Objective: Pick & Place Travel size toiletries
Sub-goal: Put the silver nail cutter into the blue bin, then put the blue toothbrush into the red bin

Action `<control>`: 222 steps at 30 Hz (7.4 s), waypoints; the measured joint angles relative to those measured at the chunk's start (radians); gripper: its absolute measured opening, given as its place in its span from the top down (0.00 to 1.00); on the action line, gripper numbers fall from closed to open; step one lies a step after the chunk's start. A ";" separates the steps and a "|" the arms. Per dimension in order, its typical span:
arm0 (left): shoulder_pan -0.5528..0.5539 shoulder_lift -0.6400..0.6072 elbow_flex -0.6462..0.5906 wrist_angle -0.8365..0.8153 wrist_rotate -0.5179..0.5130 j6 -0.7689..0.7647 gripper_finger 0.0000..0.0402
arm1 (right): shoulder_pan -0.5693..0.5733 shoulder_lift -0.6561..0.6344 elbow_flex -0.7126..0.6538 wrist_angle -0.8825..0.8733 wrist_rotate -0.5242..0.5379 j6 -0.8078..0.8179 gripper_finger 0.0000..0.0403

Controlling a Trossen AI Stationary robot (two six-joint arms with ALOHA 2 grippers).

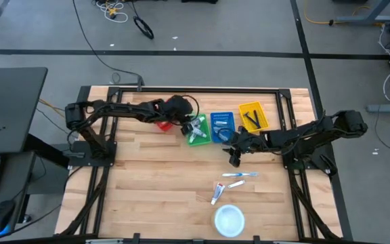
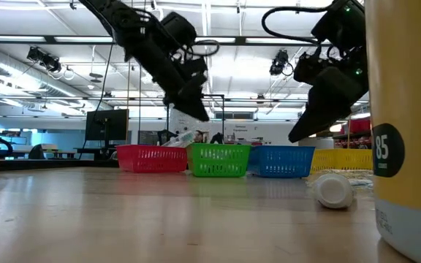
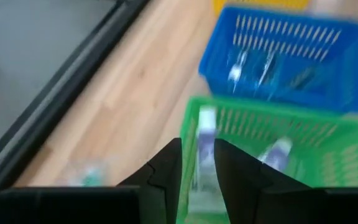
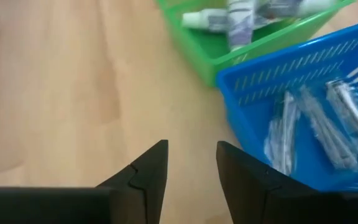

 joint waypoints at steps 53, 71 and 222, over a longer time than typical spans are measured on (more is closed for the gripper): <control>-0.004 -0.089 0.032 -0.050 -0.001 -0.225 0.78 | 0.403 -0.029 0.091 -0.373 -0.147 -0.016 0.64; -0.004 -0.089 0.032 -0.051 -0.001 -0.225 0.78 | 0.453 0.057 0.087 -0.300 -0.146 -0.002 0.64; -0.044 -0.089 0.026 0.066 -0.001 -0.251 0.80 | 0.230 0.109 0.269 -0.826 -0.175 0.247 0.60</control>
